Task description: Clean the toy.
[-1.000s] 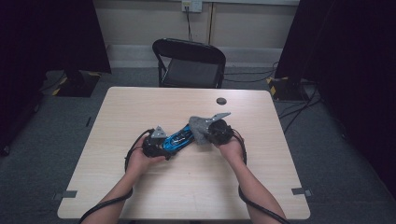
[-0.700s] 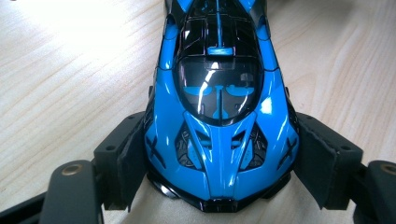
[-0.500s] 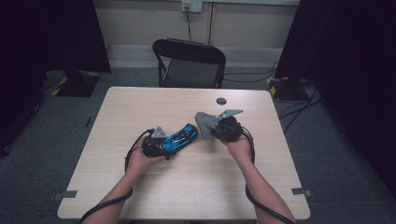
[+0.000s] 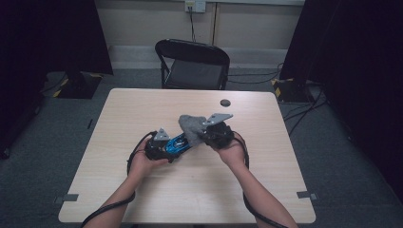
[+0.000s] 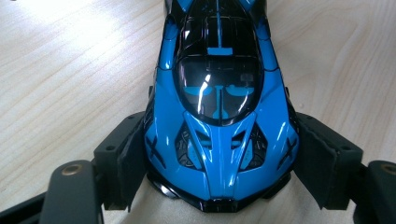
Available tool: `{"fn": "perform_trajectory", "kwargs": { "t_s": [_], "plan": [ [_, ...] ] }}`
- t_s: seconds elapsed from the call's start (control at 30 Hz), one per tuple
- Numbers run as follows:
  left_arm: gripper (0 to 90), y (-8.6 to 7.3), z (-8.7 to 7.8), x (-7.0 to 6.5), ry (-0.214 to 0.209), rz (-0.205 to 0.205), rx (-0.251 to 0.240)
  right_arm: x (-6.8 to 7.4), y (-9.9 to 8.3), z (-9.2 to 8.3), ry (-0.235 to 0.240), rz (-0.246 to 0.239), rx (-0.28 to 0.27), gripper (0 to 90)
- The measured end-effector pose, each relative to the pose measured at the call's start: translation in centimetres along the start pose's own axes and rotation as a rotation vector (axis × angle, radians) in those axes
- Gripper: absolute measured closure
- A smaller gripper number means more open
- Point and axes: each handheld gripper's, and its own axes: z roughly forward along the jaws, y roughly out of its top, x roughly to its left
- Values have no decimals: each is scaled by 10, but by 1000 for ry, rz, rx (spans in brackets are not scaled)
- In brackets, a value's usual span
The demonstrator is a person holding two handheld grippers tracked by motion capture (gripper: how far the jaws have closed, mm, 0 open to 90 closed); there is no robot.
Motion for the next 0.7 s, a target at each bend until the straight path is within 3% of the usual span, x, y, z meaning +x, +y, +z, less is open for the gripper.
{"fn": "perform_trajectory", "kwargs": {
  "t_s": [0.17,0.33,0.37,0.47,0.7],
  "plan": [
    [250,0,0,0,7,-6,-7,25,-2,19,59,-55,37,796],
    [249,0,0,0,7,-5,-6,36,-8,33,107,-79,70,795],
    [250,0,0,0,7,-6,-6,40,-11,40,134,-97,90,794],
    [249,0,0,0,7,-6,-6,42,-12,45,145,-112,116,794],
    [249,0,0,0,8,-6,-7,37,-14,56,144,-91,145,792]
  ]
}}
